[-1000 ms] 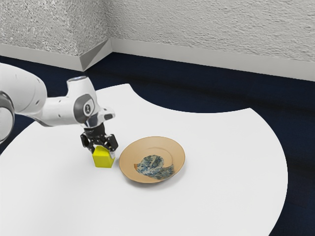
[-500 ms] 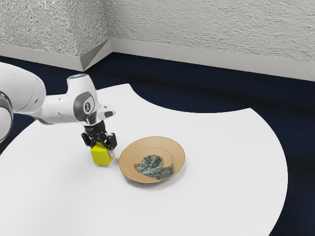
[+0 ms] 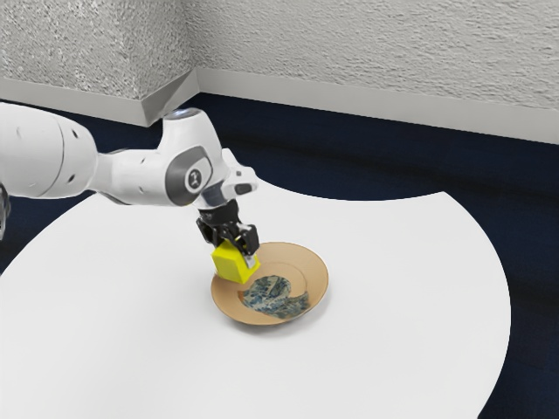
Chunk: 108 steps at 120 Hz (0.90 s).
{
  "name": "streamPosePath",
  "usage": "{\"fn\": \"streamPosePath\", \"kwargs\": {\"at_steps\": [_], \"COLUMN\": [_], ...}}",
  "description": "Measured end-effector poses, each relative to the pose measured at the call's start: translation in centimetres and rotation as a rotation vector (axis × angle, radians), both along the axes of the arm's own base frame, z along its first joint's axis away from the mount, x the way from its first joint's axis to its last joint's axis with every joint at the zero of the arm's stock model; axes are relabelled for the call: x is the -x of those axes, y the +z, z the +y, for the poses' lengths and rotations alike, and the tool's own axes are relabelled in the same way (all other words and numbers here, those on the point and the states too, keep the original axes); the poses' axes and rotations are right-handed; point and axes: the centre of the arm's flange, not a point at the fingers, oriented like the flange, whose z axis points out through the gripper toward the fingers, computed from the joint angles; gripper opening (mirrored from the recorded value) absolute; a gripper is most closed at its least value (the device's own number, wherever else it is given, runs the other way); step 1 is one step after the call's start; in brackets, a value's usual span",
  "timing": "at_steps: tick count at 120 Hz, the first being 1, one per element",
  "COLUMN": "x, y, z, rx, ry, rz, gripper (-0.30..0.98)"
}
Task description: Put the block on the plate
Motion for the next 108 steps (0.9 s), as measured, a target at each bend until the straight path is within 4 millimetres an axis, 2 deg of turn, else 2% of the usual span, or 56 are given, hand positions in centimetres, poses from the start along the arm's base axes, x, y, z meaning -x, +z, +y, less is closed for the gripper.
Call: {"fn": "streamPosePath", "kwargs": {"at_steps": [18,30,40,46,64,74,108], "x": [-1.8,-2.5,-2.5,-2.5,-2.0,-2.4,-2.3], "y": [-1.2,-2.3,-2.1,-1.0,4.0,6.3,9.9], "z": [-3.6,-4.2,-4.4,-4.7,-5.1,-5.0,-5.7], "rx": [0.001,-0.001,0.000,-0.007,-0.078,-0.119,-0.185], "ry": [-0.050,-0.058,-0.064,-0.079,-0.165,-0.219,-0.336], "rz": [-0.016,-0.012,-0.018,-0.035,-0.088,-0.092,-0.005], "gripper": [0.43,0.52,0.57,0.60,0.64,0.66,0.68]}}
